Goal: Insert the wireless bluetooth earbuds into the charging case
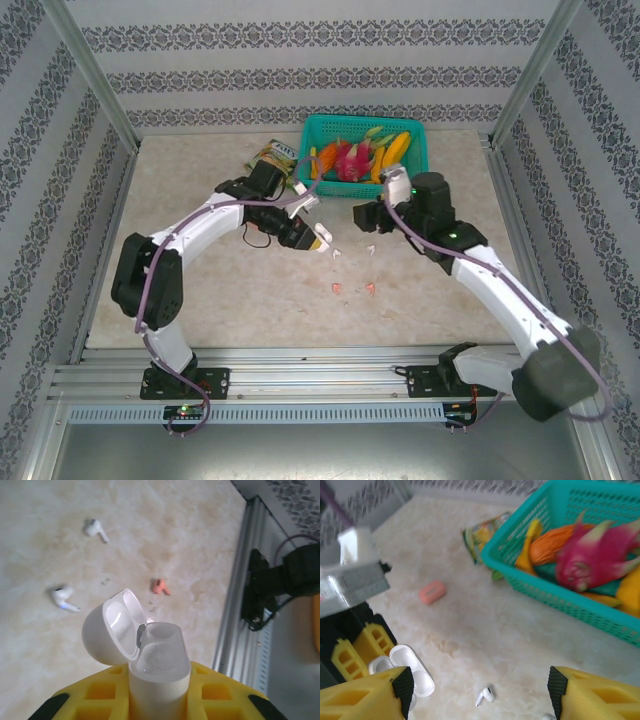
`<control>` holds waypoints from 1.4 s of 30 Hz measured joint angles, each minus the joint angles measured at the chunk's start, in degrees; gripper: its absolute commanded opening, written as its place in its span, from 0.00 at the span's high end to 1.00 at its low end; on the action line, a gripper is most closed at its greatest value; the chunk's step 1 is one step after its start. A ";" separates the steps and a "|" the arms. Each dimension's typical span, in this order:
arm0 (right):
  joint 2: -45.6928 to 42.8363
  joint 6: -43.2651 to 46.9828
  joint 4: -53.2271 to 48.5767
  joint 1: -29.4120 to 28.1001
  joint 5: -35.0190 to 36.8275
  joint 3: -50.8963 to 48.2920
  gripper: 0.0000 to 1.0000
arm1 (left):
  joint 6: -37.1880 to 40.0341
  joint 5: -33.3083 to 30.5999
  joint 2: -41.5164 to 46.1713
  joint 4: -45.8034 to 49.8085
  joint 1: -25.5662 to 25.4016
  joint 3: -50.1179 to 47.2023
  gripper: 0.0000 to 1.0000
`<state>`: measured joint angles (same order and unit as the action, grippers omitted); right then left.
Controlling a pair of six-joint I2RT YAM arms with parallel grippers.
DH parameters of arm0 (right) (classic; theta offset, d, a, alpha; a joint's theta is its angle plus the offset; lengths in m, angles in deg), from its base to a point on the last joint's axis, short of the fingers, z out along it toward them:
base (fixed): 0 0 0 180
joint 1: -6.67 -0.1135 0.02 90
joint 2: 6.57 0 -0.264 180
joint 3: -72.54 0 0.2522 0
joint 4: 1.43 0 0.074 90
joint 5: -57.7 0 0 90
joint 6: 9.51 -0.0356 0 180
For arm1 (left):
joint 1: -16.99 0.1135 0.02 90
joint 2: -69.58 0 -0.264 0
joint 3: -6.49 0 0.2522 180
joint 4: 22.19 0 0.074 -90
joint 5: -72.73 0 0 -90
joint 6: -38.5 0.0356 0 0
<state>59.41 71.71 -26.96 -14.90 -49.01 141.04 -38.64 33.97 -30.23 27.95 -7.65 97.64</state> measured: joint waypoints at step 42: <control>33.24 -41.99 -18.75 -16.65 25.35 11.58 0.35 | -27.23 -32.68 28.11 -68.78 0.00 -40.41 1.00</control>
<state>92.65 29.72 -45.72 -31.55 -23.66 152.62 -65.87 1.30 -2.12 -40.84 -7.65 57.23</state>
